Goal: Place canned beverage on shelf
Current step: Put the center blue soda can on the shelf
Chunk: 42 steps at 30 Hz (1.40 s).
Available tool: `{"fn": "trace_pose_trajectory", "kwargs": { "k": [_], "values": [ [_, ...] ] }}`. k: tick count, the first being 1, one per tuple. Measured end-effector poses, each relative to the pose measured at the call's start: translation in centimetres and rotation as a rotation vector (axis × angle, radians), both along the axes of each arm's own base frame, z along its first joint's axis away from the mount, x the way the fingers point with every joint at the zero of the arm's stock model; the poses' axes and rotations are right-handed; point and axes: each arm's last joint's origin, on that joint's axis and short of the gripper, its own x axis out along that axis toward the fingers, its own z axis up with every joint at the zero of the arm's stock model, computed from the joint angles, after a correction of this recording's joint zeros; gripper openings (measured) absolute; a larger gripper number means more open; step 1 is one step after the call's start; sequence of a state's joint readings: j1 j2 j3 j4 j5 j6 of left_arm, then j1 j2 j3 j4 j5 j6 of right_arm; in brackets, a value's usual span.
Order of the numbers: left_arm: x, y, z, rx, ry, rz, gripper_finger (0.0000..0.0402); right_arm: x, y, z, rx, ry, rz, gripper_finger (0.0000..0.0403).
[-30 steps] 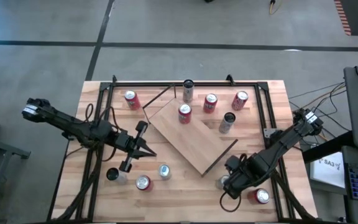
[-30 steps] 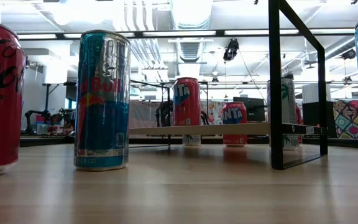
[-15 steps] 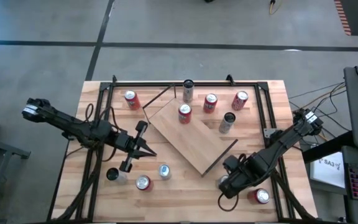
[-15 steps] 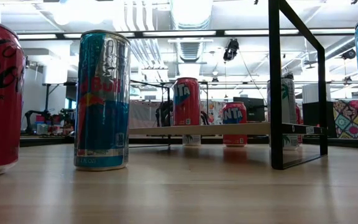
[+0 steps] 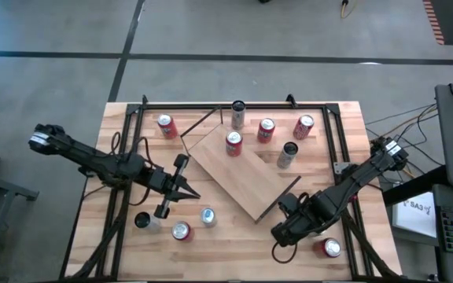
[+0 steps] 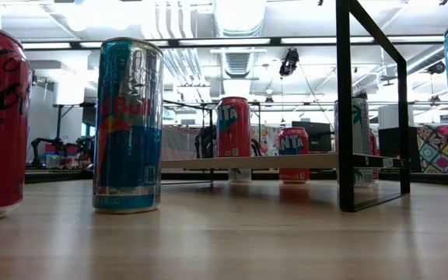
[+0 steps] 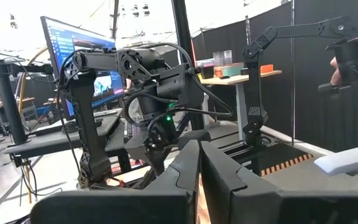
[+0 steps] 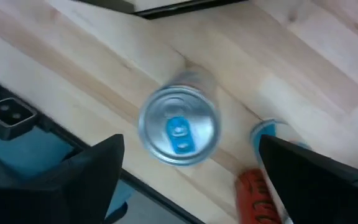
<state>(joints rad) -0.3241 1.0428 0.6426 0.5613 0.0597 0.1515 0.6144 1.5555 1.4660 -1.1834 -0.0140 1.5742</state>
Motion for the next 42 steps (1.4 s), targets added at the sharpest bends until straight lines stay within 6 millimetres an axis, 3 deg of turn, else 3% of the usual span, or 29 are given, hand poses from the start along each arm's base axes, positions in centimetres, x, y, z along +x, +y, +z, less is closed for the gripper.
{"fn": "trace_pose_trajectory", "kwargs": {
  "k": [10, 21, 30, 42],
  "values": [
    [0.0, 0.0, 0.0, 0.004, -0.002, 0.001, 0.0, 1.0, 0.1, -1.3, -0.018, -0.009, 0.0, 0.0368],
    [0.0, 0.0, 0.1, 0.002, -0.009, 0.001, 0.0, 2.9, 0.6, -4.9, -0.016, 0.133, -0.009, 0.0368],
    [0.0, 0.0, 0.1, 0.002, -0.008, 0.001, 0.0, 3.1, 0.7, -5.3, -0.019, 0.144, -0.034, 0.0364],
    [0.0, 0.0, 0.1, 0.002, -0.008, 0.001, 0.0, 3.0, 0.6, -5.2, -0.015, 0.148, -0.063, 0.0239]
  ]
}}
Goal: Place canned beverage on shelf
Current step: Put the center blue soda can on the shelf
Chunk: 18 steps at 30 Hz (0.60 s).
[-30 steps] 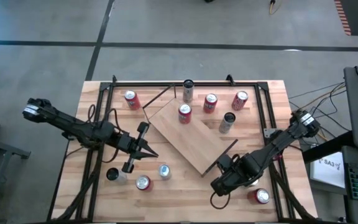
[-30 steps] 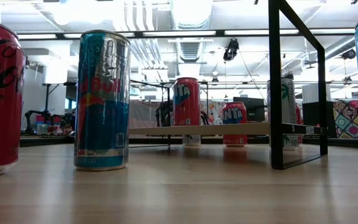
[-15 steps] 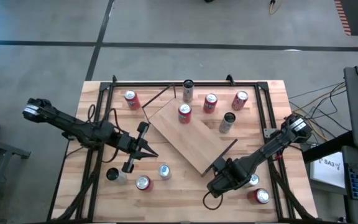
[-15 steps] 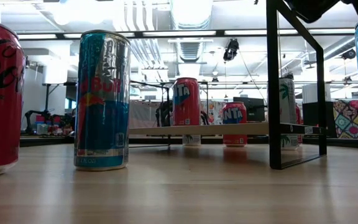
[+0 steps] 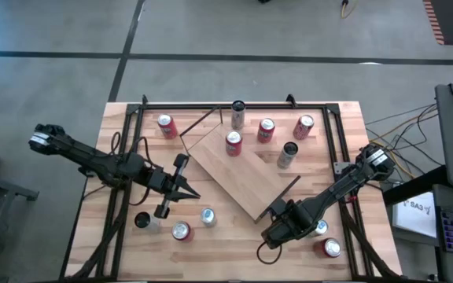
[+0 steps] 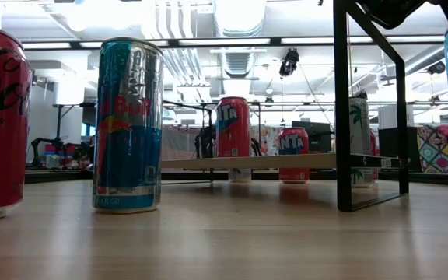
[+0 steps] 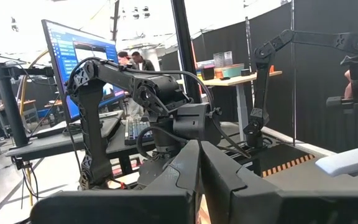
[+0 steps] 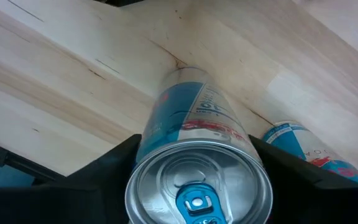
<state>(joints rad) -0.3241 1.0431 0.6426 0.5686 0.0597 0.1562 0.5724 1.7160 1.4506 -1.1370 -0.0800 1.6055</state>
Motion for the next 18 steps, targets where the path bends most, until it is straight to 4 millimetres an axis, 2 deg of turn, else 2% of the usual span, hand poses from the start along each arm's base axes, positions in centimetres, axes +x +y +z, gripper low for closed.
{"fn": "trace_pose_trajectory", "kwargs": {
  "k": [2, 8, 14, 18],
  "values": [
    [0.0, 0.0, 0.0, 0.0, 0.0, 0.0, 0.0, 0.0, 0.0, 0.0, 0.0, 0.0, 0.0, 0.0224],
    [0.0, 0.0, 0.0, 0.002, -0.001, 0.002, 0.0, 0.0, 0.0, 0.6, 0.014, -0.005, 0.004, 0.0224],
    [0.0, 0.0, 0.0, 0.017, -0.007, 0.005, 0.0, 0.4, 0.7, 2.8, 0.069, -0.073, 0.04, 0.0235],
    [0.1, 0.2, -0.1, 0.047, -0.012, 0.066, 0.0, 0.5, 1.4, 4.8, 0.104, -0.145, 0.064, 0.0229]
  ]
}}
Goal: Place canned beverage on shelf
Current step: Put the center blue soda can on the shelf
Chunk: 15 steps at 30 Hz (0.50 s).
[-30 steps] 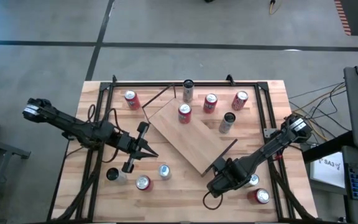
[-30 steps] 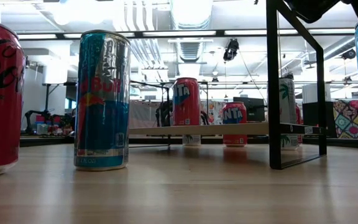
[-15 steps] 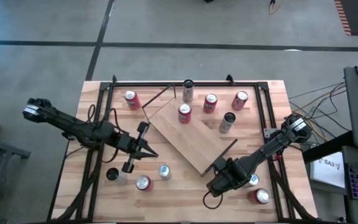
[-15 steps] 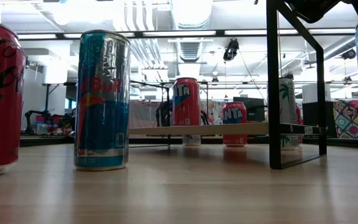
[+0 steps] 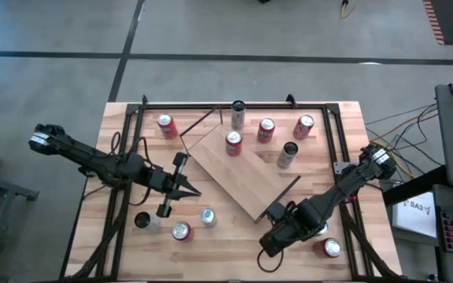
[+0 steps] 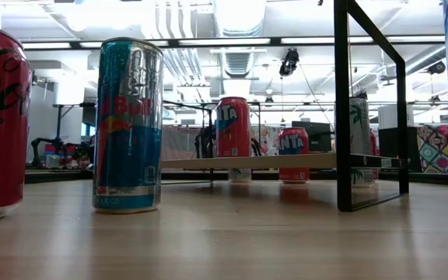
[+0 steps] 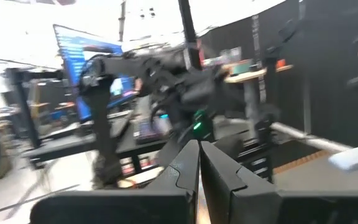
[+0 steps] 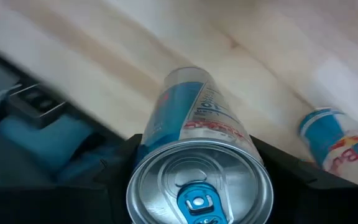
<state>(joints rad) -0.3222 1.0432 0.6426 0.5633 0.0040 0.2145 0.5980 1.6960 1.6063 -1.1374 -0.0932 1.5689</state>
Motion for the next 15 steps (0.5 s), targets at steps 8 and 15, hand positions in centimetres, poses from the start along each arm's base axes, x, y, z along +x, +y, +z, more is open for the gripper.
{"fn": "trace_pose_trajectory", "kwargs": {
  "k": [8, 15],
  "values": [
    [0.1, 0.3, 0.0, 0.016, -0.001, 0.096, 0.0, 0.6, 1.5, 4.6, -0.024, -0.296, 0.108, 0.0228],
    [0.2, 0.2, -0.1, 0.001, 0.009, 0.094, 0.0041, 1.0, 1.6, 8.1, -0.193, -0.555, 0.207, 0.0229]
  ]
}}
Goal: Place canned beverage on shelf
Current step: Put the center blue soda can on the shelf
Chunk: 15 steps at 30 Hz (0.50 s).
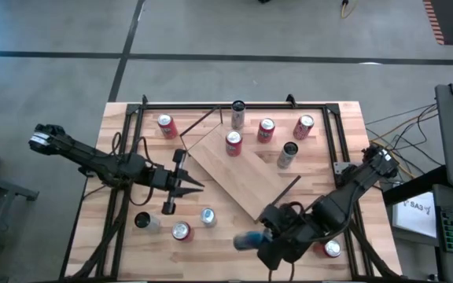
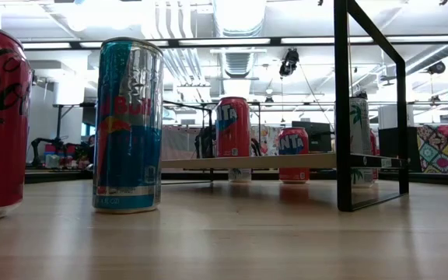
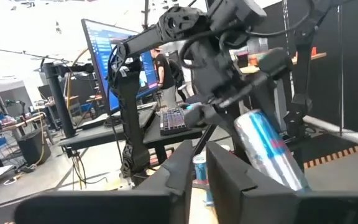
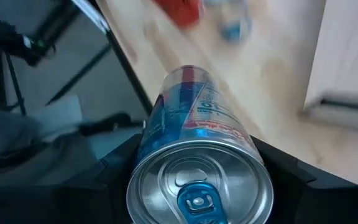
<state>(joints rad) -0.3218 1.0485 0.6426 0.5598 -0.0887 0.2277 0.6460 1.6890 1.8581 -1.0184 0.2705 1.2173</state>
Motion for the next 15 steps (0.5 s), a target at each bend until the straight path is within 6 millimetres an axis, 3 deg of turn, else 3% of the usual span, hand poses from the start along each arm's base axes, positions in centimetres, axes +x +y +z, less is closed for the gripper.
{"fn": "trace_pose_trajectory", "kwargs": {
  "k": [7, 15],
  "values": [
    [0.0, 0.0, -0.1, -0.024, 0.016, -0.004, 0.0135, 1.2, -3.0, 2.3, -0.165, -0.093, -0.035, 0.0229],
    [1.5, -0.2, -1.5, -0.018, 0.064, 0.085, 0.0273, 3.8, -8.5, 2.7, -0.249, -0.078, -0.101, 0.023]
  ]
}}
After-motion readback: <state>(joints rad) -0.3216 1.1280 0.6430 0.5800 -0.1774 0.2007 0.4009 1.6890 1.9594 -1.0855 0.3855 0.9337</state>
